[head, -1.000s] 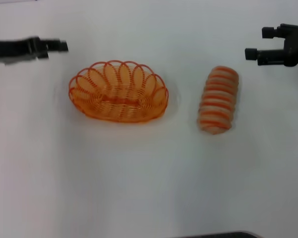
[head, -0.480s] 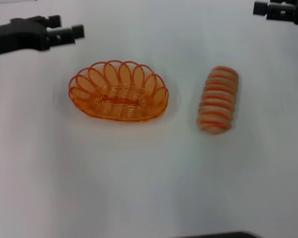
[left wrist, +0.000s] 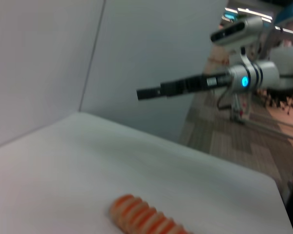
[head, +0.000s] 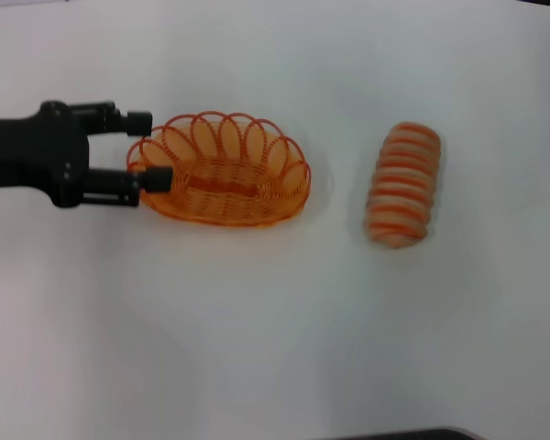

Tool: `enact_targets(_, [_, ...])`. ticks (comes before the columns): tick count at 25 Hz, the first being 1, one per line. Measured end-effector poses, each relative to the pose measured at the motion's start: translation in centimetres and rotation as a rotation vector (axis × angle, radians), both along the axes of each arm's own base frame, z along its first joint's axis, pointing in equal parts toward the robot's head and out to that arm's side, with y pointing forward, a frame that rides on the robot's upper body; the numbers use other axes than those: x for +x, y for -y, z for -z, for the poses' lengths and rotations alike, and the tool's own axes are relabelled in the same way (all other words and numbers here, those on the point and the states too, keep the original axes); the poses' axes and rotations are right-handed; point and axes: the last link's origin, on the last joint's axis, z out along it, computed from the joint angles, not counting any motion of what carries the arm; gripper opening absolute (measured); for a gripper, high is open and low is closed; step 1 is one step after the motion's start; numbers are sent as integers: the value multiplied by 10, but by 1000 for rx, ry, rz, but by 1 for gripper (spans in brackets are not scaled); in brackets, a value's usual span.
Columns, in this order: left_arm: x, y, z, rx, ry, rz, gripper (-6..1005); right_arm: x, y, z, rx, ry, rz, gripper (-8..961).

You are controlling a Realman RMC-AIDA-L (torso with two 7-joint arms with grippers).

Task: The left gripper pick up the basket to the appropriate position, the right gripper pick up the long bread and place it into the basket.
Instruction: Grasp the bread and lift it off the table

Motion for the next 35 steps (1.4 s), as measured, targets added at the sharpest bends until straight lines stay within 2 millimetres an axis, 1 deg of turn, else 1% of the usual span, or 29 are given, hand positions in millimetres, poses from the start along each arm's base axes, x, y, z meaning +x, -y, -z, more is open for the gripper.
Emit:
enact_targets(4, [-7, 5, 7, -42, -65, 0, 840, -2, 1, -1, -57, 12, 0, 936])
enact_targets(10, [-25, 6, 16, -22, -143, -55, 840, -4, 5, 14, -165, 91, -33, 936])
enact_targets(13, [-28, 7, 16, -14, -150, -66, 840, -4, 5, 17, -190, 95, -20, 937])
enact_targets(15, [-30, 8, 15, -15, -154, -71, 840, -5, 2, 14, -206, 82, 21, 937])
enact_targets(19, [-33, 10, 14, -19, -164, -82, 839, -11, -9, 5, -300, 70, 151, 937])
enact_targets(28, [-38, 12, 5, 5, -166, -96, 838, -39, -30, -2, -560, 209, 436, 936])
enact_targets(31, [-39, 12, 2, 12, -180, -92, 838, -48, -33, 2, -619, 267, 507, 936])
enact_targets(35, [-41, 12, -2, 22, -209, -89, 839, -58, -38, 13, -668, 347, 590, 937])
